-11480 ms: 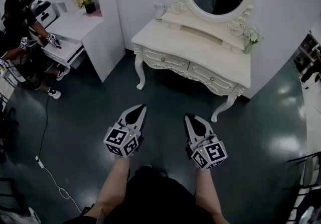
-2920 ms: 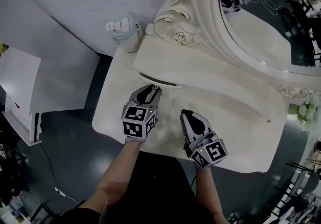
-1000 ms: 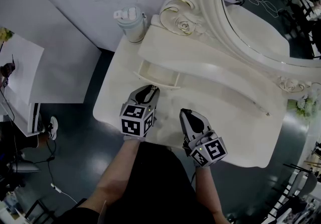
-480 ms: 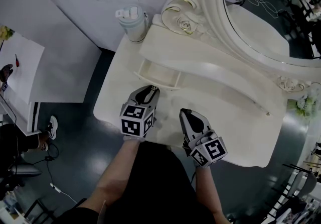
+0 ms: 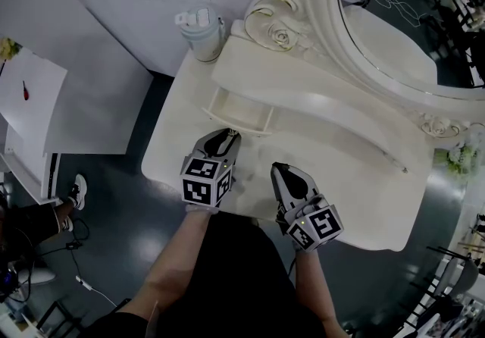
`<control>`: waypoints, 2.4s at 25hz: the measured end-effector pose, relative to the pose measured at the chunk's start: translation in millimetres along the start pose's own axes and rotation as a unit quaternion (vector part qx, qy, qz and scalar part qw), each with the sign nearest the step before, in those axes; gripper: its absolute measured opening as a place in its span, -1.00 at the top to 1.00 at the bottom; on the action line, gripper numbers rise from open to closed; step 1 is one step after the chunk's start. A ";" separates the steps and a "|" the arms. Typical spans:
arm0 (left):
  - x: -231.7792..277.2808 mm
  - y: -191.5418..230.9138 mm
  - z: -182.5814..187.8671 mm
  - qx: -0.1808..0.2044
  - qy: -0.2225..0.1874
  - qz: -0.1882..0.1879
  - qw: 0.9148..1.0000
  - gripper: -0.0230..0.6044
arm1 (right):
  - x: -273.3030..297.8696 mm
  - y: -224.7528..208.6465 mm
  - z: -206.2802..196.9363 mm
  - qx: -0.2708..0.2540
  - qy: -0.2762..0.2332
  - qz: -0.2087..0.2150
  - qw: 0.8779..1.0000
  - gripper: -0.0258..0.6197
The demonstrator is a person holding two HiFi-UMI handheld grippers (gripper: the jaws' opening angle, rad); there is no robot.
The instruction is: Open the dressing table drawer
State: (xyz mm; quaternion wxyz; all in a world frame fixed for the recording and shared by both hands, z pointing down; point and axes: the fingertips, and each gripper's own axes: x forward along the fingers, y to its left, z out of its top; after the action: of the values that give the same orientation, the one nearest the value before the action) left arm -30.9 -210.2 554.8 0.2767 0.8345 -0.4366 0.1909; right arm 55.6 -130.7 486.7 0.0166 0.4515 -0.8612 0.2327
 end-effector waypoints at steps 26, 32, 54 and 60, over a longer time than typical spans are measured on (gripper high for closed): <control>-26.5 5.1 4.9 -0.006 -0.047 0.016 0.999 0.44 | -9.9 8.9 3.8 -0.012 -0.011 -0.002 1.000 0.90; -49.1 0.6 12.2 0.004 -0.080 0.019 0.997 0.92 | -19.6 12.4 12.6 -0.024 -0.022 -0.011 0.999 0.91; -140.8 -103.7 60.2 0.044 -0.197 -0.092 0.975 0.93 | -96.5 50.2 76.5 -0.093 -0.105 -0.035 0.990 0.91; -166.5 -116.2 63.8 0.049 -0.210 -0.090 0.972 0.93 | -118.2 65.9 84.6 -0.105 -0.117 -0.031 0.987 0.91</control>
State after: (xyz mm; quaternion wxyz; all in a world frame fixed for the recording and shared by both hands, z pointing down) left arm -19.9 -92.3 377.8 0.1535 0.9045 -0.3979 0.0069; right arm 89.1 -42.9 357.6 -0.0300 0.4978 -0.8625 0.0860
